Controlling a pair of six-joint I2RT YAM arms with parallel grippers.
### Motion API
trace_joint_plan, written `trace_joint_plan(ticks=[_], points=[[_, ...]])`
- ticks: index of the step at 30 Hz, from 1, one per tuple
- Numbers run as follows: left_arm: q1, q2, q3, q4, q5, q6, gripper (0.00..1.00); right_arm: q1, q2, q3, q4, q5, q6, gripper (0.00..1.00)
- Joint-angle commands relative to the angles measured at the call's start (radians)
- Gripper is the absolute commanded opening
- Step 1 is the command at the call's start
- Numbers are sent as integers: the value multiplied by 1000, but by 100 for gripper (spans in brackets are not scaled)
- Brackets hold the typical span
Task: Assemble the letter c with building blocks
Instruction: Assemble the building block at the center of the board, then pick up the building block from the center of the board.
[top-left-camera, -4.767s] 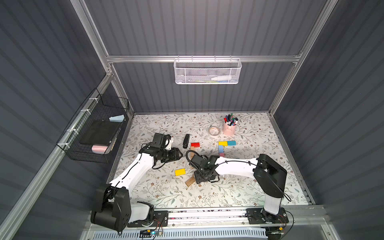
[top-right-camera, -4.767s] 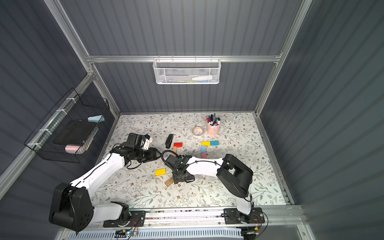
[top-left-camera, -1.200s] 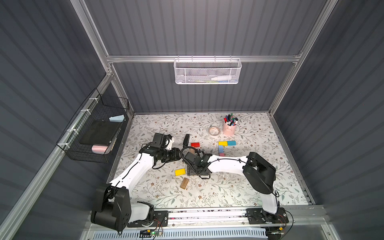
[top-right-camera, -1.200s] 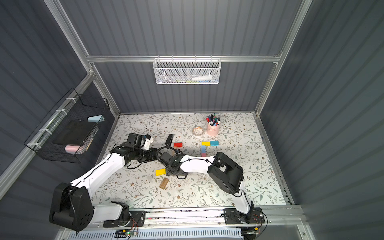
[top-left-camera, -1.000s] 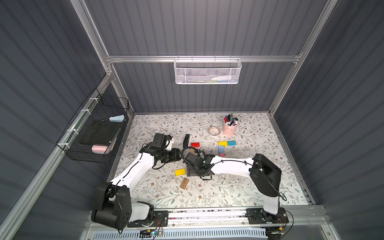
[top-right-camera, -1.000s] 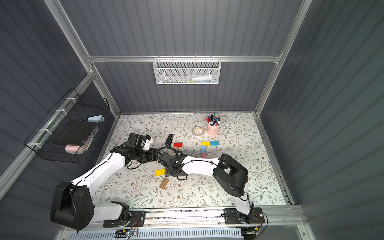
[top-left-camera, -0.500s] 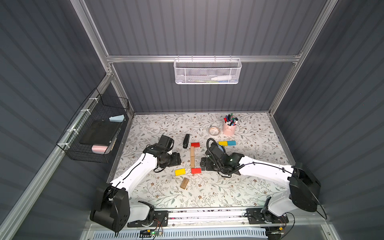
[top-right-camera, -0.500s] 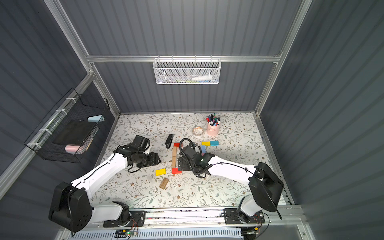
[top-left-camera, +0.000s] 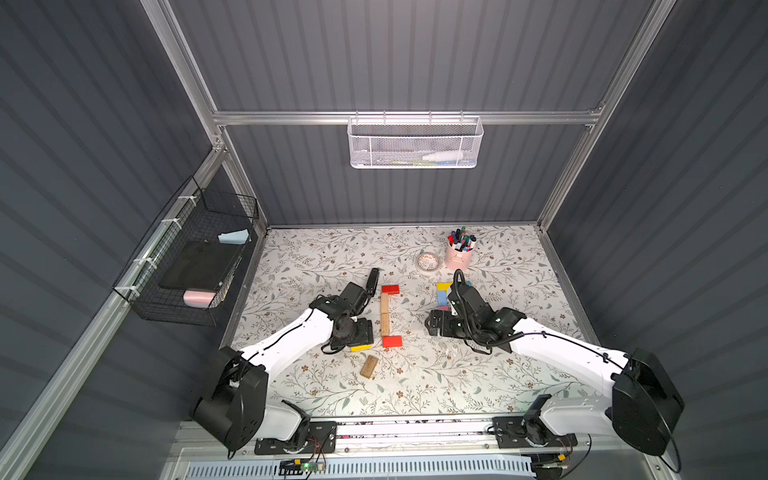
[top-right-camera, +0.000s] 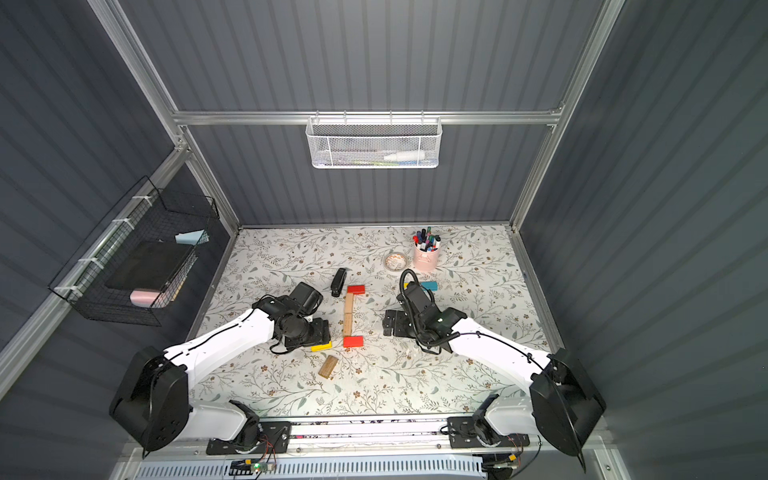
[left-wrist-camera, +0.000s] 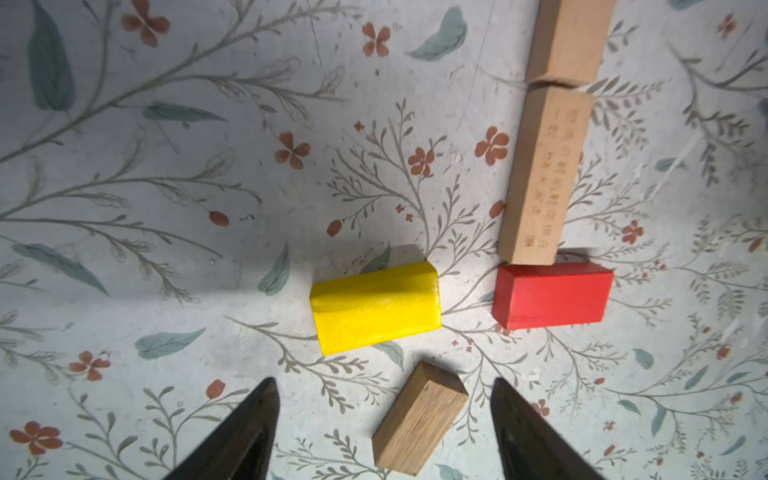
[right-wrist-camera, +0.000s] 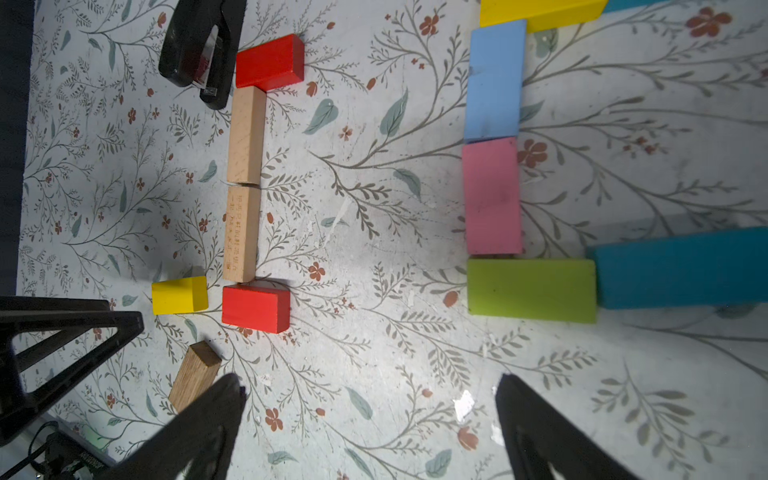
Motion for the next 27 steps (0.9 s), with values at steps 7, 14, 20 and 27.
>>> trace_joint_plan(ticks=[7,14,20,27], points=[[-22,73,-9,14,-35,-38,80,-22,-24,-61,46,-33,6,97],[-22,124,-8,35,-32,-57,80,-38,-44,-53,33,-28,-6,97],[-22,138,-25,57,-31,-74,79,-43,-66,-66,28,-34,-6,97],[-22,177,-26,98,-20,-82,75,-48,-99,-83,21,-28,-6,96]])
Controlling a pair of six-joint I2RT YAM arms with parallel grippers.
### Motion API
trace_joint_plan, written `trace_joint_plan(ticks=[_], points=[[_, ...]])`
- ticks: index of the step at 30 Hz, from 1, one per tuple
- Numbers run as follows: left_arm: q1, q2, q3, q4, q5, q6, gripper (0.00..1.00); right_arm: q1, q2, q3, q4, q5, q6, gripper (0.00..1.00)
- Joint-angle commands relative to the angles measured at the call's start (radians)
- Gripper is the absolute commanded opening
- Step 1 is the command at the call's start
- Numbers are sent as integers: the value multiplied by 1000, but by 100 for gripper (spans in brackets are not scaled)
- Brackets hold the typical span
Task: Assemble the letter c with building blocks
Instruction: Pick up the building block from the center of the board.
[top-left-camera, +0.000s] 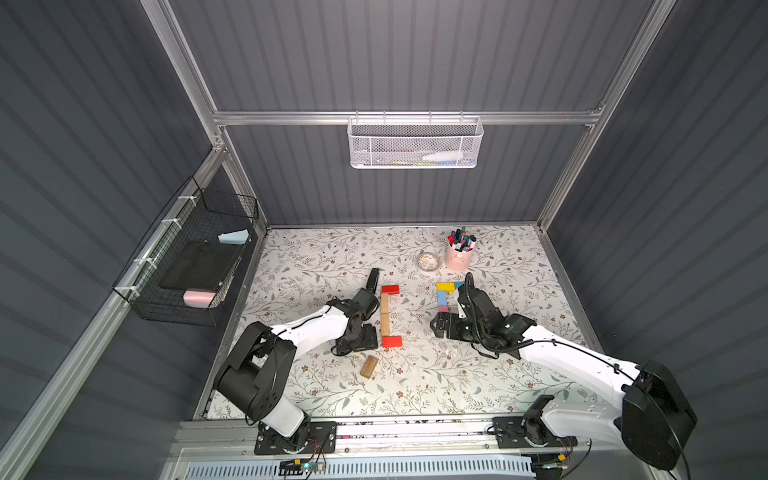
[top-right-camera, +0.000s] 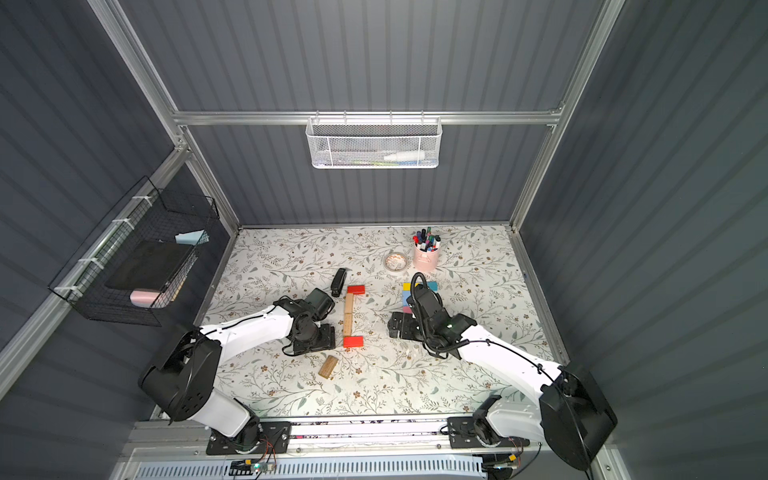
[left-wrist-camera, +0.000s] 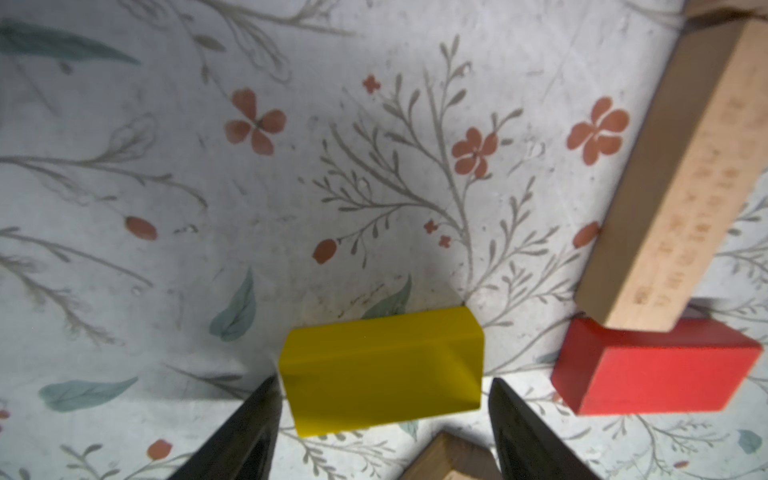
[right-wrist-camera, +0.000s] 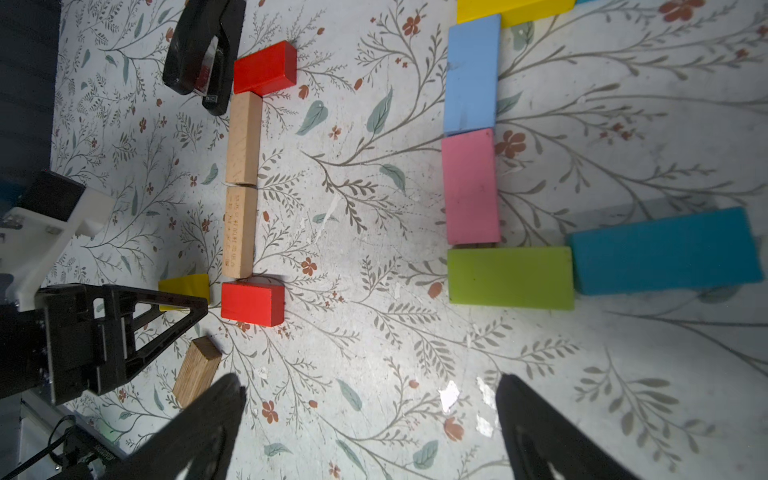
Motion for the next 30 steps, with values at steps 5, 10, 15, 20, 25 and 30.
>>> trace_joint_plan(ticks=[5,10,15,20,25,30], points=[[-4,30,-12,18,0,-23,68,-7,-45,-20,-14,4,-6,97],[-4,-14,-13,-14,-4,-24,58,-10,-42,-29,0,-10,-17,97],[-4,-102,23,-77,-18,-33,54,-17,-44,-38,40,-34,-39,96],[-4,-152,119,-126,-31,-34,53,-21,-45,9,17,-59,-104,95],[-4,-132,242,-139,-44,-22,51,-45,-76,17,10,-104,-153,94],[-4,-49,380,-131,-43,52,50,-113,-77,5,26,-197,-176,90]])
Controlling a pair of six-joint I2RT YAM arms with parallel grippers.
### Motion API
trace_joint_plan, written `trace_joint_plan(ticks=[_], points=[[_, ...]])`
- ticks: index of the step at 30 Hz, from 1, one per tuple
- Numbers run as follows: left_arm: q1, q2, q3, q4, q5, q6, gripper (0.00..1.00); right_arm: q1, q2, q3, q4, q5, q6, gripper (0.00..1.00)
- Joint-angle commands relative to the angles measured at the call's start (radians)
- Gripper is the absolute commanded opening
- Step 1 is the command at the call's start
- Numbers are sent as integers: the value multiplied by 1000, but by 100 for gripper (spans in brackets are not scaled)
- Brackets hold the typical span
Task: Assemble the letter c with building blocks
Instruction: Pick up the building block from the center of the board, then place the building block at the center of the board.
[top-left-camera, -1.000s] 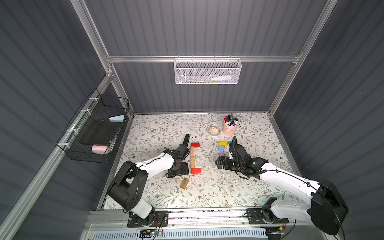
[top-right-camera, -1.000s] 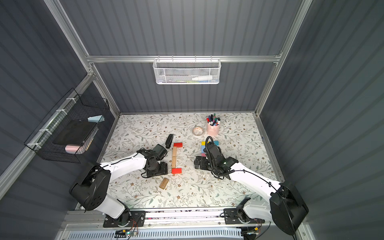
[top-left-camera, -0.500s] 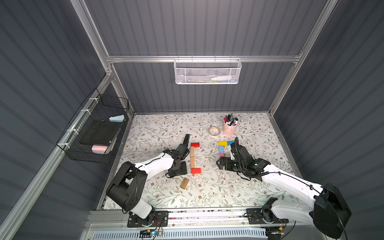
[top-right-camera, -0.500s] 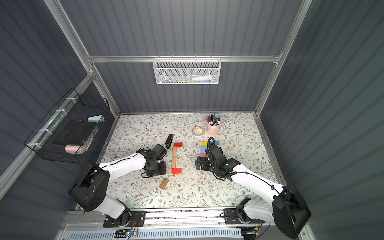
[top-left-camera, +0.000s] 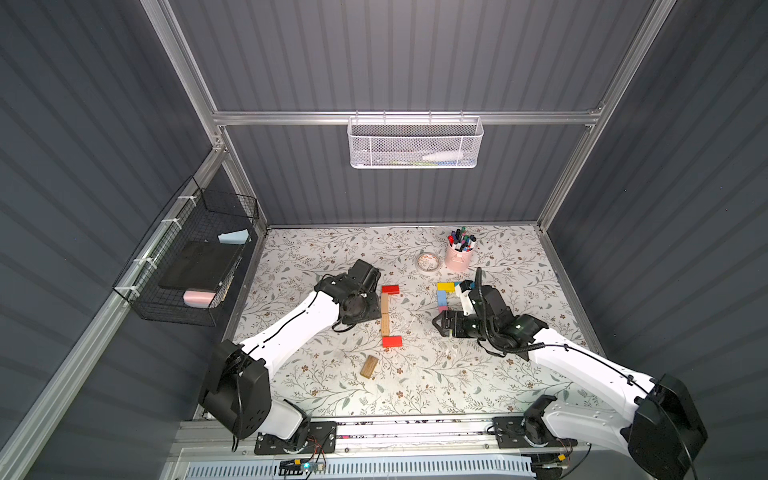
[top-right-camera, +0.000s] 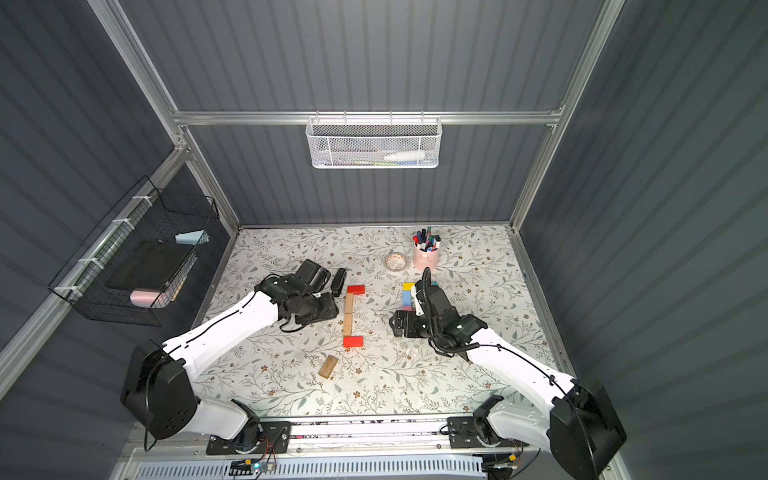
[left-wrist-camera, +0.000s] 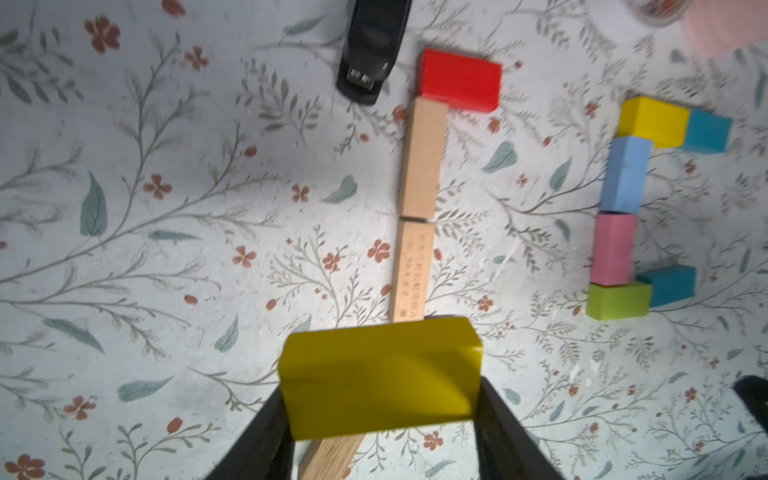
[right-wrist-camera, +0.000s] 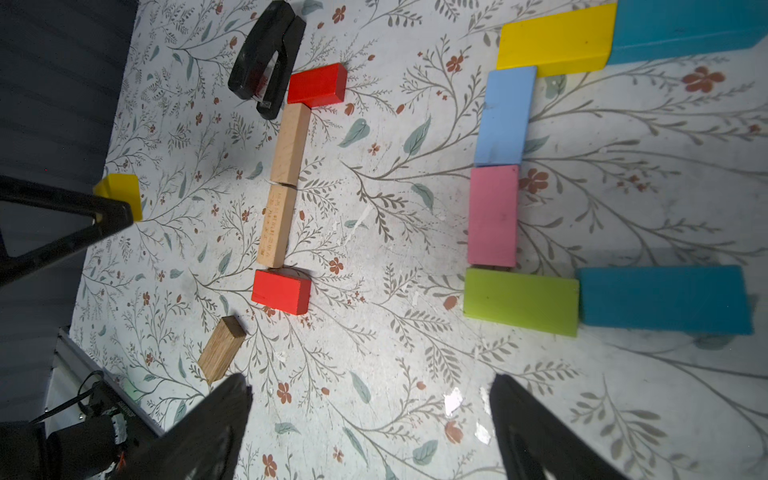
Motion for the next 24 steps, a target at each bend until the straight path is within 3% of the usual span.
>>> trace_joint_plan(ticks=[1,9,24], points=[[-4,65,86,-16,-6,53,49,-53,1,8,15,-90,-39,89],[-17,260,327,2,21,111,48,-199,40,-7,41,-257,-66,84],[-37,601,679,-34,39,152,47,-311,114,20,31,-344,-122,87]])
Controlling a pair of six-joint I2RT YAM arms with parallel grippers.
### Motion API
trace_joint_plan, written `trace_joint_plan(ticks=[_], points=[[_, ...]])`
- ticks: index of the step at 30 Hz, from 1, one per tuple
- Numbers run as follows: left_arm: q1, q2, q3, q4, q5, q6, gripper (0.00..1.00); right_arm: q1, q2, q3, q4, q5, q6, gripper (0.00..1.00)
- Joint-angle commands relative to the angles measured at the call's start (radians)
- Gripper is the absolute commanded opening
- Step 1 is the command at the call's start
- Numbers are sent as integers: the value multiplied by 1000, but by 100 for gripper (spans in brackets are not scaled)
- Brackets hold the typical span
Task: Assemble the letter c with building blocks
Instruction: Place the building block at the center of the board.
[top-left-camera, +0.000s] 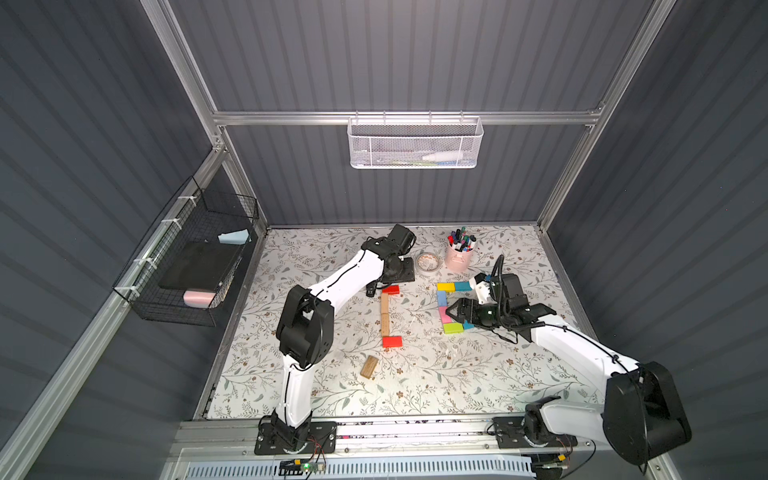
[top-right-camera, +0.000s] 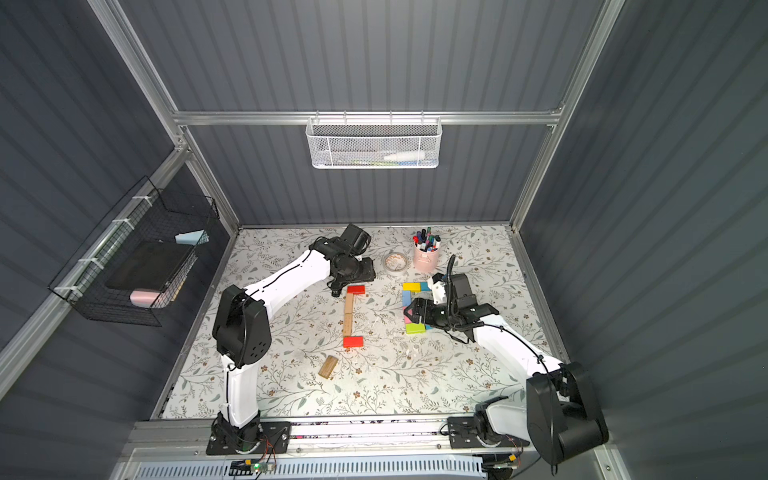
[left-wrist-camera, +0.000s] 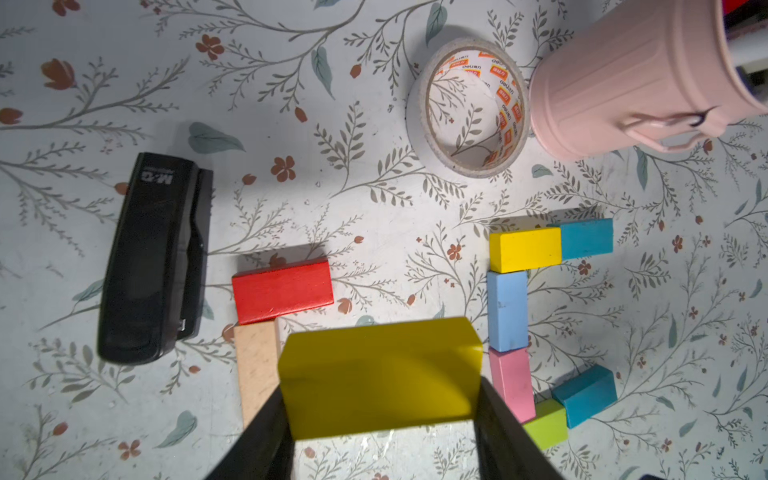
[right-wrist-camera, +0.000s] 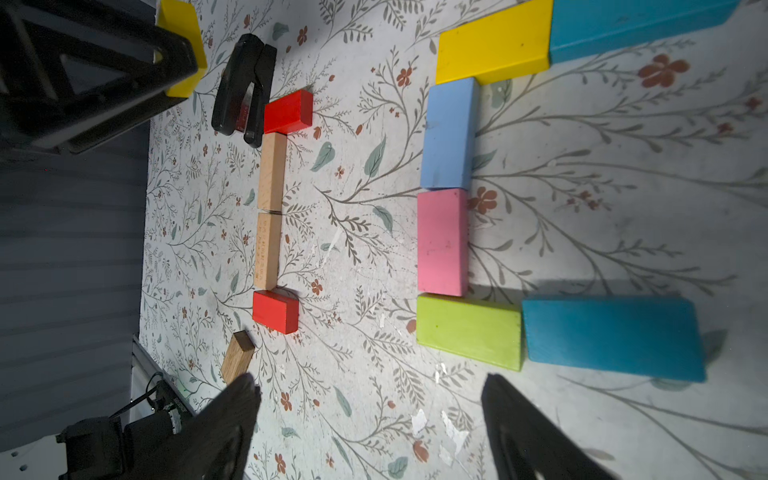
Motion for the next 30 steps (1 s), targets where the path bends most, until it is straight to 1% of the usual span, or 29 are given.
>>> trace_joint_plan(ticks=[1,6,15,30], points=[[-6,43,67,-41,9,27,47,-18,-3,15,-4,-38,-33,87],[-8,113,120,-67,4,36,47,-36,-13,-7,-3,-37,-38,87],[-16,182,118,-51,33,39,47,-48,-3,-25,2,-46,-41,88],[-19,270,156,-52,30,53,46,-51,3,-30,5,-54,-41,89]])
